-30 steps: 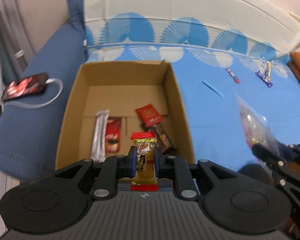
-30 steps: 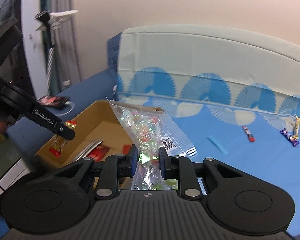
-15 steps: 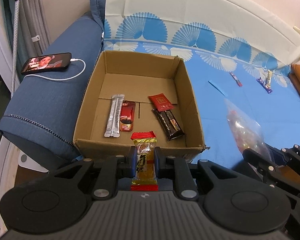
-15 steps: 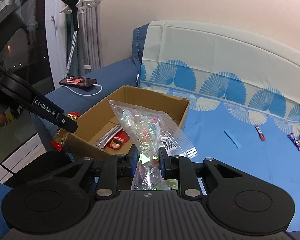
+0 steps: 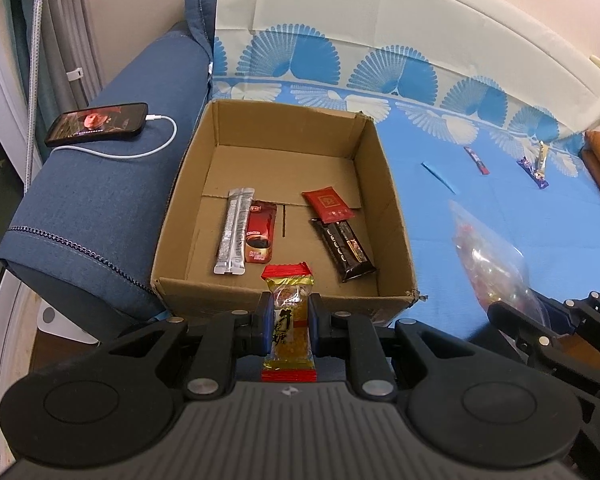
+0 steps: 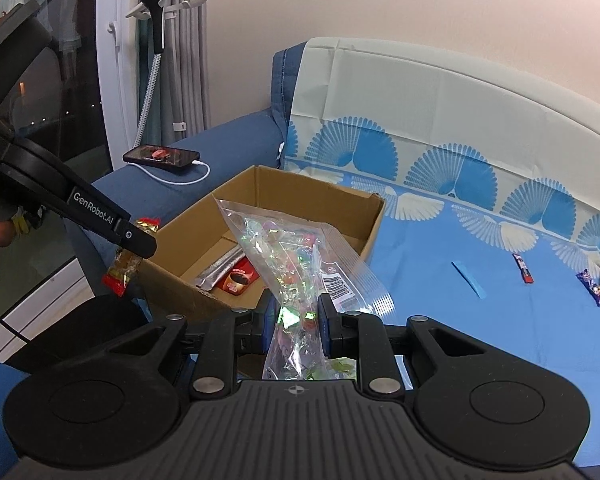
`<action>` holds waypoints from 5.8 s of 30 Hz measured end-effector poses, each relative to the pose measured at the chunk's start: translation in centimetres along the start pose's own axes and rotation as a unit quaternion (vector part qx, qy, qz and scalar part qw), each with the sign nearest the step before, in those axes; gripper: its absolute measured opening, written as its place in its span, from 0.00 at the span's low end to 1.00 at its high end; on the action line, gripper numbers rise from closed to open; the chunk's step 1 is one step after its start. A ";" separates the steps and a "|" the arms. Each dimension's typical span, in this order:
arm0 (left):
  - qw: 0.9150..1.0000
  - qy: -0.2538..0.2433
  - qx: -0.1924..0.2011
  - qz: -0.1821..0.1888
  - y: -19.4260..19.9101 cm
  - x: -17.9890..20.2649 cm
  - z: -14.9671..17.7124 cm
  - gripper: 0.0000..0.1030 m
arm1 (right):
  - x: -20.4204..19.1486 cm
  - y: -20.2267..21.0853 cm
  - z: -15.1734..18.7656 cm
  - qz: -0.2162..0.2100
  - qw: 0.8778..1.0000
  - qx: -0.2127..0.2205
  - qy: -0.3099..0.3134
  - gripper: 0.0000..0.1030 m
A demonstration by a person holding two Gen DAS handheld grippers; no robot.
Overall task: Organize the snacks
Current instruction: 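Carry both snacks over the box and open both tools to drop them, then withdraw both tools from the box toward the remaining snacks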
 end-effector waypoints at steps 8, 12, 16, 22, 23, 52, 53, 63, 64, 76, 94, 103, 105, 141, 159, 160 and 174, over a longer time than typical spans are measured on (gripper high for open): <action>1.000 0.014 -0.001 -0.005 -0.6 -1.1 -1.0 0.18 | 0.3 -1.1 -0.6 -0.002 1.000 -0.002 0.000 0.23; 1.000 0.021 -0.003 -0.008 -1.1 -1.8 -1.8 0.18 | 0.1 -1.9 -1.2 -0.005 1.000 -0.003 0.001 0.23; 1.000 0.027 -0.007 -0.011 -1.8 -2.5 -2.7 0.18 | -0.1 -3.0 -2.1 -0.009 1.000 -0.003 0.002 0.23; 0.999 0.035 -0.013 -0.015 -3.1 -3.5 -4.0 0.18 | -0.3 -5.1 -3.6 -0.019 1.000 -0.010 0.003 0.23; 0.999 0.036 -0.014 -0.016 -3.3 -3.6 -4.4 0.18 | -0.3 -5.4 -3.9 -0.021 1.000 -0.011 0.004 0.23; 0.998 0.023 -0.059 -0.028 -15.2 -3.9 -14.1 0.18 | 1.6 -19.3 -9.3 -0.056 0.996 -0.065 -0.020 0.23; 0.997 0.023 -0.062 -0.029 -15.7 -4.0 -14.3 0.18 | 1.6 -19.7 -9.3 -0.057 0.996 -0.066 -0.021 0.23; 0.994 0.030 -0.087 -0.051 -20.1 -5.1 -15.4 0.19 | 1.6 -23.5 -9.7 -0.053 0.996 -0.074 -0.016 0.25; 0.994 0.033 -0.086 -0.055 -20.4 -5.3 -15.5 0.19 | 1.6 -23.7 -9.8 -0.053 0.996 -0.071 -0.015 0.27; 0.995 0.019 -0.020 -0.093 -13.6 -6.0 -12.3 1.00 | 0.4 -18.0 -8.6 -0.069 0.995 -0.071 0.010 0.76; 0.996 0.051 0.013 -0.071 -1.9 -2.3 -1.4 1.00 | -1.3 -3.1 -2.7 -0.019 1.000 -0.014 -0.012 0.93; 0.996 0.033 0.052 -0.067 1.8 -0.5 1.2 1.00 | -1.7 1.2 -1.8 -0.012 0.999 0.032 -0.007 0.95; 0.995 0.032 0.060 -0.068 2.4 -0.3 1.6 1.00 | -1.9 1.8 -1.6 -0.010 0.999 0.038 -0.005 0.95; 0.998 0.001 0.042 -0.044 1.3 4.8 -1.8 1.00 | 3.6 2.0 0.0 0.017 0.996 0.043 -0.078 0.97; 0.997 -0.070 -0.028 -0.017 -13.4 21.6 -17.9 1.00 | 30.6 -3.5 2.0 0.176 0.952 0.020 -0.249 0.98; 0.997 -0.069 -0.036 -0.017 -14.7 22.5 -18.8 1.00 | 32.0 -4.1 2.0 0.180 0.950 0.020 -0.255 0.98; 0.992 -0.040 -0.122 -0.017 -34.7 31.6 -27.4 1.00 | 56.3 -20.7 0.4 0.269 0.933 -0.013 -0.240 0.98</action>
Point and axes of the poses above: each gripper's, at about its wrist camera, not at the fingertips, and y roughly against the way its jaws point, x to its right, z to its underside, the point moved 4 cm from there along -y, roughly the way its jaws point, and after that the axes turned 10 degrees about -x, right-handed, at the moved point
